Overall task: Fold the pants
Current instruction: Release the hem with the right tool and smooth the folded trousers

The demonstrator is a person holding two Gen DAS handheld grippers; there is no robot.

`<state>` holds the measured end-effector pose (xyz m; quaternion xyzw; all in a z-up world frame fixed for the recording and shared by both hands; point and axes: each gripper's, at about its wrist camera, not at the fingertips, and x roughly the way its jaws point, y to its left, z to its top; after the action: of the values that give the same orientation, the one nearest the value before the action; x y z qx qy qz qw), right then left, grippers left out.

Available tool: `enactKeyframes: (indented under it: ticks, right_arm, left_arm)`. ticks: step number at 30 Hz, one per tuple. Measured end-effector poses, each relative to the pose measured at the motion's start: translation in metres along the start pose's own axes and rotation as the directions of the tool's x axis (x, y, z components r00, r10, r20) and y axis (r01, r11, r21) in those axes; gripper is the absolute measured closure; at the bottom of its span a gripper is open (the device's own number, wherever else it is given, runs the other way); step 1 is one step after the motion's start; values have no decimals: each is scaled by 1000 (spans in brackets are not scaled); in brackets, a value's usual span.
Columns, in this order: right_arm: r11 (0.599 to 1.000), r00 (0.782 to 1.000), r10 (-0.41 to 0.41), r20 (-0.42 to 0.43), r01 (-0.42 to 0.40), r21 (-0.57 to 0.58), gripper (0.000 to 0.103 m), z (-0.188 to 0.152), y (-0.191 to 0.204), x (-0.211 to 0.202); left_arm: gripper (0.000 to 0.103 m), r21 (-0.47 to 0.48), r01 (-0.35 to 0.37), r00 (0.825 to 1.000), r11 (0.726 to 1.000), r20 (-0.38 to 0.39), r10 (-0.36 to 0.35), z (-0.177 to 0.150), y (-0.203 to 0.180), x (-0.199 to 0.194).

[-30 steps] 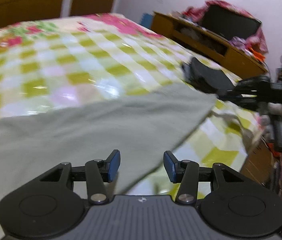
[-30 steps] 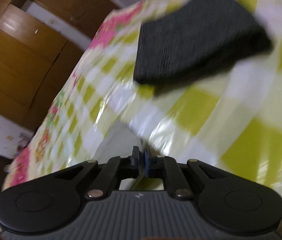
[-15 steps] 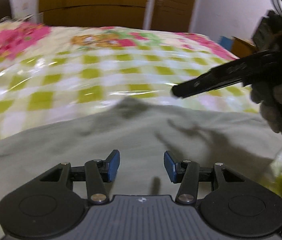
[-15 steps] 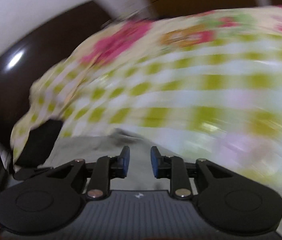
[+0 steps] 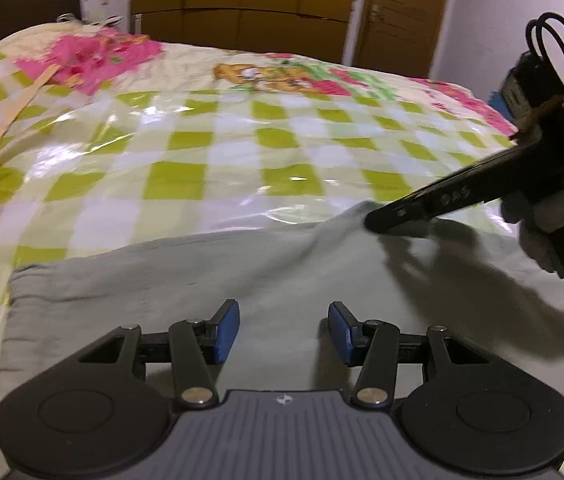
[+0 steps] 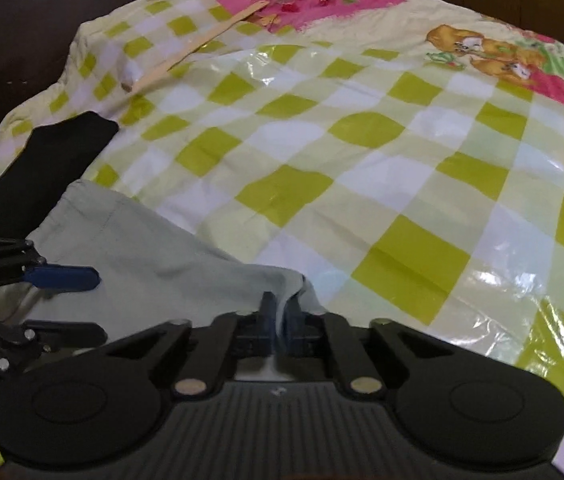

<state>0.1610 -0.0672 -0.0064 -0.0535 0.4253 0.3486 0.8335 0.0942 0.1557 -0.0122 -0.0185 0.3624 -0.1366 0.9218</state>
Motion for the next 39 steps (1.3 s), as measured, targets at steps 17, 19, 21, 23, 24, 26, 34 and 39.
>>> enactKeyframes:
  ticks: [17, 19, 21, 23, 24, 26, 34, 39]
  right_arm:
    - [982, 984, -113, 139, 90, 164, 84, -28, 0, -48]
    - [984, 987, -97, 131, 75, 161, 83, -45, 8, -55]
    - [981, 992, -83, 90, 66, 180, 83, -59, 9, -52]
    - [964, 993, -106, 43, 92, 249, 84, -71, -1, -45]
    - [954, 994, -95, 45, 78, 288, 85, -74, -8, -46]
    - [938, 993, -102, 59, 76, 337, 83, -74, -16, -54]
    - [949, 992, -52, 116, 12, 316, 78, -81, 0, -86]
    - [941, 995, -27, 93, -6, 338, 76, -106, 8, -92]
  left_arm:
    - [40, -57, -232, 972, 971, -35, 230, -26, 51, -35]
    - [37, -37, -244, 969, 969, -56, 242, -26, 46, -32]
    - [36, -20, -261, 963, 965, -79, 258, -26, 44, -27]
    - [36, -13, -273, 958, 962, -89, 271, -25, 42, -27]
    - [36, -11, -279, 957, 960, -90, 277, -23, 40, -28]
    - [36, -17, -271, 960, 962, -82, 269, -19, 36, -33]
    - [36, 7, -163, 984, 987, -74, 163, -8, -10, -35]
    - [36, 51, -102, 987, 994, -122, 107, -11, -48, -15]
